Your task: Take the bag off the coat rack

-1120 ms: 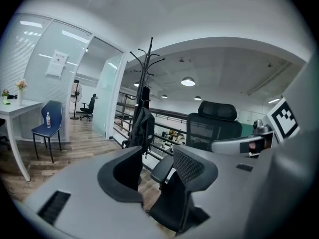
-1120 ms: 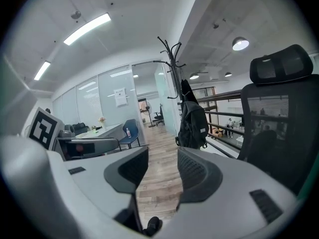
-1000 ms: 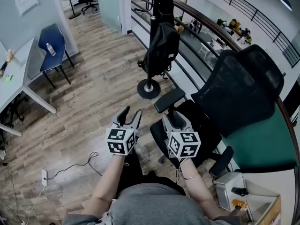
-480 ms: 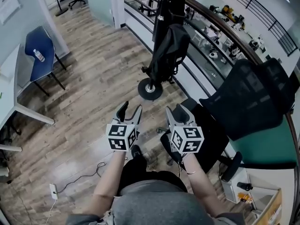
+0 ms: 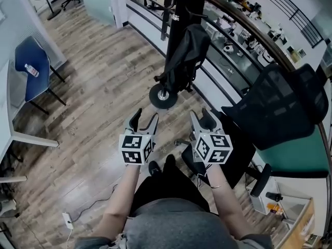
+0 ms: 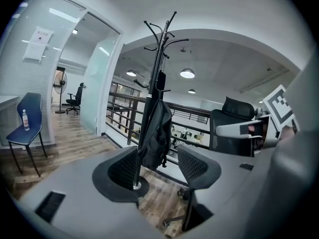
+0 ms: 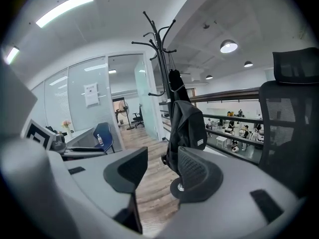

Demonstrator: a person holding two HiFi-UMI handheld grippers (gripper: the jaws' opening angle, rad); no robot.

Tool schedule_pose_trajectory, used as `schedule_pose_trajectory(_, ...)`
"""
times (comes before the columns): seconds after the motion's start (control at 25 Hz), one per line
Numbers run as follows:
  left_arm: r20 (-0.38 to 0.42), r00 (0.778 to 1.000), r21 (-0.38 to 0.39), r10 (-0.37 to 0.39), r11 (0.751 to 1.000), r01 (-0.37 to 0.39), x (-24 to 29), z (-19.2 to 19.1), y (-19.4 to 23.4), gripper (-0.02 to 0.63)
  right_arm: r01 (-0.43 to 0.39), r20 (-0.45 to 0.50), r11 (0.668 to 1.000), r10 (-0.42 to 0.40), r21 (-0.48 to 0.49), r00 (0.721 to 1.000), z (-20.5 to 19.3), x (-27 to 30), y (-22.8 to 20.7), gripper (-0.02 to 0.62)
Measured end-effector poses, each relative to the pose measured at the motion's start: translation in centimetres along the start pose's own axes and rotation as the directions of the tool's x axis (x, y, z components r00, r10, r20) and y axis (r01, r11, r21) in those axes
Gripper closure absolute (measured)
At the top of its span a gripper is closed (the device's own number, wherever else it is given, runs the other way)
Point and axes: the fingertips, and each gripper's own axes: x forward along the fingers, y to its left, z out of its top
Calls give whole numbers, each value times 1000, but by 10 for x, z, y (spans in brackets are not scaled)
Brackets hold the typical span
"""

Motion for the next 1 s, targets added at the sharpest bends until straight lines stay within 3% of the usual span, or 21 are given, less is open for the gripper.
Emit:
schedule_pose_trajectory(0.36, -36, 999, 20, -14, 1000, 15, 51, 11, 13, 360, 49, 25, 999, -49, 18, 998, 28, 44, -38, 411)
schedule_pose_trajectory(1.0, -110, 994, 79, 4, 997, 5, 163, 30, 8, 359, -10, 20, 1000, 10, 4, 1000, 70, 141, -94, 400)
